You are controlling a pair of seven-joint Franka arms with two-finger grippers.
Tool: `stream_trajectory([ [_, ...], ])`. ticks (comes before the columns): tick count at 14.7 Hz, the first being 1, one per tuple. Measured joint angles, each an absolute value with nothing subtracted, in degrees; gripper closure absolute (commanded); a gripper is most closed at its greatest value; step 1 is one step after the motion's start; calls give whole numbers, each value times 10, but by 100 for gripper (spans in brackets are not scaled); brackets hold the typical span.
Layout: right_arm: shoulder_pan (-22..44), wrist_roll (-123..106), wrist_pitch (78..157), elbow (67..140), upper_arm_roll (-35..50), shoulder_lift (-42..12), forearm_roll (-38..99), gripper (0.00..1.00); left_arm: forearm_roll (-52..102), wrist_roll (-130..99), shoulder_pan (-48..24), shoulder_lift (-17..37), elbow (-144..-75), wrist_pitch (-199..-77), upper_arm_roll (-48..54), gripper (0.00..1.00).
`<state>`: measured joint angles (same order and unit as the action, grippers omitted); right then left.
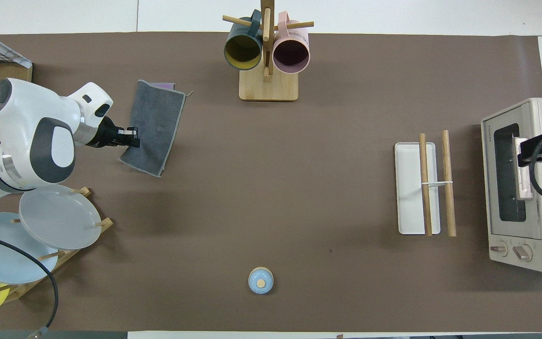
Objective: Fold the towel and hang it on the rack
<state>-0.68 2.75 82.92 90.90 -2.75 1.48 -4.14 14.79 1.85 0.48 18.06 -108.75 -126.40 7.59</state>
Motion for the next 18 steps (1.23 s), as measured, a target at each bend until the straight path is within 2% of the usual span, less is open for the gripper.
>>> stream_trajectory([
  [7, -7, 28, 829, 909, -28, 15, -41, 0, 124, -290, -5, 112, -999, -1118, 102, 100],
  [12, -7, 27, 828, 909, -28, 15, -41, 0, 123, -593, -19, 47, -990, -1086, 144, 100],
  [15, -2, 3, 801, 909, -16, 15, -33, 0, 123, -786, -20, 15, -990, -1082, 184, 100],
  [18, 6, 23, 811, 908, 5, 15, 85, 0, 136, -939, -21, 1, -979, -1082, 214, 100],
])
